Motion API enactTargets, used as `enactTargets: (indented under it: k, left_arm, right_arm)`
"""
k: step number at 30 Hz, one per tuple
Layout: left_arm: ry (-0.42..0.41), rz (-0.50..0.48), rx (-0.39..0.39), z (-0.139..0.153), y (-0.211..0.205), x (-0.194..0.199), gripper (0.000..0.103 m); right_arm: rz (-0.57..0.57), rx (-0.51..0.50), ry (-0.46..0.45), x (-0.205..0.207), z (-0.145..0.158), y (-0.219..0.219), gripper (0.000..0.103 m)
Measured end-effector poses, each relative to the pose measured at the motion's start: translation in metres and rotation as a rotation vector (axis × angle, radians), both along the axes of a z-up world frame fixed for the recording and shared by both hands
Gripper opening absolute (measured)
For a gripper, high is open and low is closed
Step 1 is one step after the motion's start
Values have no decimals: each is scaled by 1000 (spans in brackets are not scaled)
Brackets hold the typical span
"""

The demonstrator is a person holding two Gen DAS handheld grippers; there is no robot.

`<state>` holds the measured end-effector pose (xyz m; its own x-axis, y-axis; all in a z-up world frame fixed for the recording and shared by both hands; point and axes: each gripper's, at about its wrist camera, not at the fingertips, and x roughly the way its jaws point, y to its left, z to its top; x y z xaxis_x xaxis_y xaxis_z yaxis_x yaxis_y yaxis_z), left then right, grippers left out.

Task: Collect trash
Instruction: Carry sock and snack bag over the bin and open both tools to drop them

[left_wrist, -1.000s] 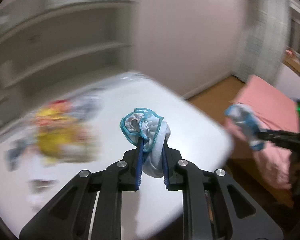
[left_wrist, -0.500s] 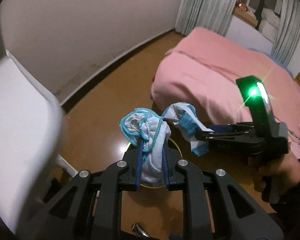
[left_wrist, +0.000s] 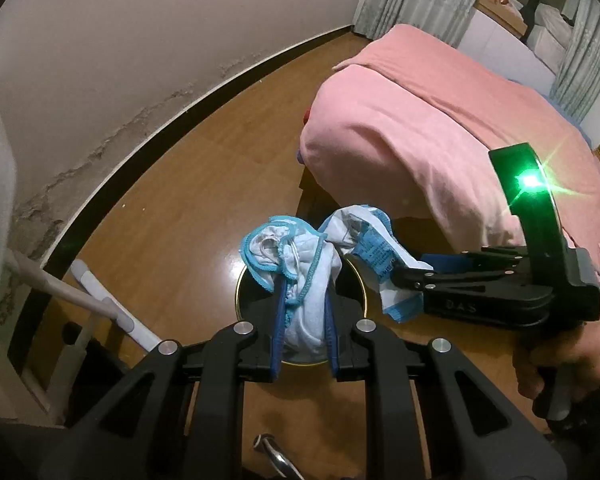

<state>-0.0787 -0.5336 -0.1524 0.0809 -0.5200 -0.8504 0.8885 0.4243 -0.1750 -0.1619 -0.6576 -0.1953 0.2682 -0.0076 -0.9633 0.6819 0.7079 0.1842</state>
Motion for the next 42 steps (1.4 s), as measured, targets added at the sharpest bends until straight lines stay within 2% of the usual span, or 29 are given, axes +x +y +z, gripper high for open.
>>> enactTargets:
  k: [1, 2, 3, 5, 18, 19, 20, 22, 25, 30, 35, 39, 42]
  left_arm:
    - [1, -2, -1, 1, 3, -2, 16]
    - [2, -4, 0, 0, -2, -1, 16]
    - [2, -5, 2, -1, -3, -1, 16]
    - [5, -6, 5, -2, -1, -1, 16]
    - [14, -35, 27, -8, -12, -4, 18]
    - [11, -35, 26, -8, -14, -4, 29]
    - [9, -34, 25, -8, -15, -4, 45]
    - [1, -32, 12, -5, -16, -5, 57]
    - [-5, -33, 7, -1, -17, -6, 59]
    - [-16, -39, -15, 13, -10, -11, 69]
    - [-94, -16, -52, 50, 13, -19, 88]
    - [-145, 36, -75, 90, 58, -12, 92]
    - [-174, 128, -95, 119, 111, 7, 93]
  right_arm:
    - [-1, -1, -5, 0, 1, -1, 49]
    - [-2, -4, -11, 2, 2, -1, 56]
    - [-2, -8, -17, 2, 3, -2, 69]
    - [-3, -27, -30, 2, 7, -1, 77]
    - [-105, -61, -85, -10, 26, -15, 77]
    - [-125, -69, -93, -13, 29, -17, 77]
    - [-137, -75, -99, -15, 31, -20, 77]
    - [-161, -87, -112, -19, 37, -24, 77]
    - [-173, -95, -122, -24, 42, -28, 77]
    - [-159, -97, -127, -22, 46, -25, 77]
    - [-111, -137, -141, -13, 66, -13, 77]
    - [-51, -184, -173, -2, 94, 6, 80]
    - [23, -229, -205, 16, 122, 34, 81]
